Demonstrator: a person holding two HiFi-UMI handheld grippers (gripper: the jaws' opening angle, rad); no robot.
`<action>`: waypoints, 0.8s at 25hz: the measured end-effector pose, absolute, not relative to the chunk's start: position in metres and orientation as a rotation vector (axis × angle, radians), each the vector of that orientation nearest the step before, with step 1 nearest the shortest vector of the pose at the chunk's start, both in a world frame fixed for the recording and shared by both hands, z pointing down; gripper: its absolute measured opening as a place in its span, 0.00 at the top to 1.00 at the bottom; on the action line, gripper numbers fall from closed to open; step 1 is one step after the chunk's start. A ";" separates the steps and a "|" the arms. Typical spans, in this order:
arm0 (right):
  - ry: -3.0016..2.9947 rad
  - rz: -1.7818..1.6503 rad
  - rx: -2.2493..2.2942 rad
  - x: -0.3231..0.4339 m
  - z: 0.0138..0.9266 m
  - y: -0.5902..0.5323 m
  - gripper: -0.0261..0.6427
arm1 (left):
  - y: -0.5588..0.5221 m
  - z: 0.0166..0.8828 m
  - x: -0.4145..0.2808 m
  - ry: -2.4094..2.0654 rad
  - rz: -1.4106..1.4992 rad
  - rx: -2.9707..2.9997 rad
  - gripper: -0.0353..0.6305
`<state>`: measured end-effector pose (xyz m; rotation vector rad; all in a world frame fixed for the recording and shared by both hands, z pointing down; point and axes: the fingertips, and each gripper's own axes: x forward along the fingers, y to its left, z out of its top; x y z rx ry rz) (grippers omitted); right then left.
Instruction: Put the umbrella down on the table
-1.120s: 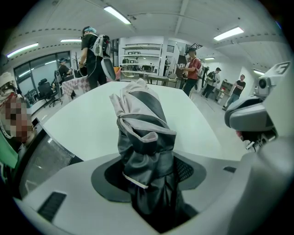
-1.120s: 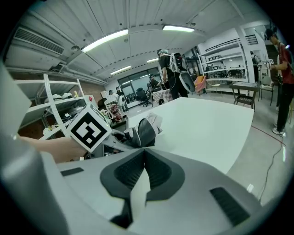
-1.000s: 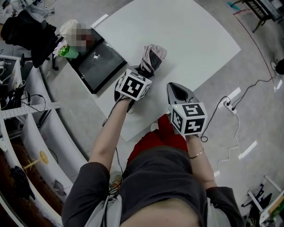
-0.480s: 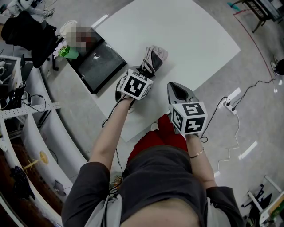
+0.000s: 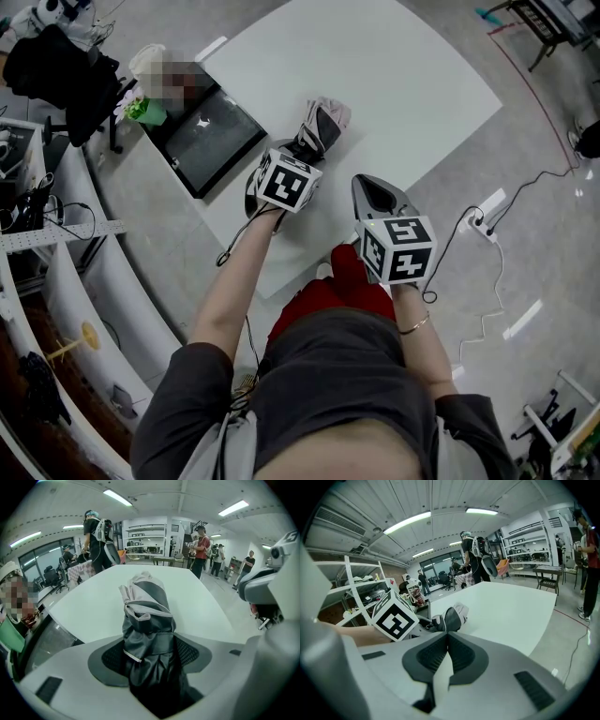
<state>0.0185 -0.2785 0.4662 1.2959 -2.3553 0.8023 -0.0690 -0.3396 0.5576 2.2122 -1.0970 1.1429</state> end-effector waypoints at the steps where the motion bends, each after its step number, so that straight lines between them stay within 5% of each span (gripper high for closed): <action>1: -2.355 0.802 1.298 0.019 0.466 -0.277 0.93 | -0.340 0.557 -0.069 -1.110 1.148 2.215 0.54; 20: -2.350 0.796 1.343 0.023 0.458 -0.250 0.93 | -0.330 0.523 -0.079 -1.370 1.065 2.297 0.53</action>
